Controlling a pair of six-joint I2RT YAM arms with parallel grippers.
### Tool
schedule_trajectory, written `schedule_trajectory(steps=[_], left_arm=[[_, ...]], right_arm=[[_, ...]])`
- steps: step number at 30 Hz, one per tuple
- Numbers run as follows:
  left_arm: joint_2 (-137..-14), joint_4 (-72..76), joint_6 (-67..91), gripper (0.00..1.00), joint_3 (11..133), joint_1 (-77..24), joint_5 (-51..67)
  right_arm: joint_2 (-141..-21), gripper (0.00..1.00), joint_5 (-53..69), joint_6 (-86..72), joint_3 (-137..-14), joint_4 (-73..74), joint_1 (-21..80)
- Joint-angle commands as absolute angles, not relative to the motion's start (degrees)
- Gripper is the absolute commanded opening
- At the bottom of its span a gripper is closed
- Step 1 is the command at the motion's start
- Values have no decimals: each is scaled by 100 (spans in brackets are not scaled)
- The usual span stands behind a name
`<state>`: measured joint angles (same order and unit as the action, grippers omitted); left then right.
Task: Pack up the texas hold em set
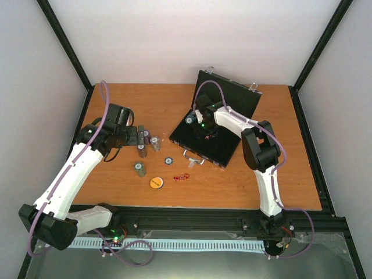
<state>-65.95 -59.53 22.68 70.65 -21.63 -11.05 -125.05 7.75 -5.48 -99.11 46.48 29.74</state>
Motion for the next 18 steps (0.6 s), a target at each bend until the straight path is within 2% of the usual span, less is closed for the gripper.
schedule_trajectory(steps=[1, 13, 18], left_arm=[[-6646, -5863, 2126, 100, 7123, -2153, -1168], [-6705, -5793, 2121, 100, 7180, -2153, -1055], [-6684, -5807, 2134, 100, 7209, -2152, -1029]], right_arm=[[-12625, 50, 300, -628, -10011, 4769, 2905], [-11743, 50, 614, -547, -9726, 4625, 2909], [-11442, 61, 355, -539, -9657, 5093, 3094]])
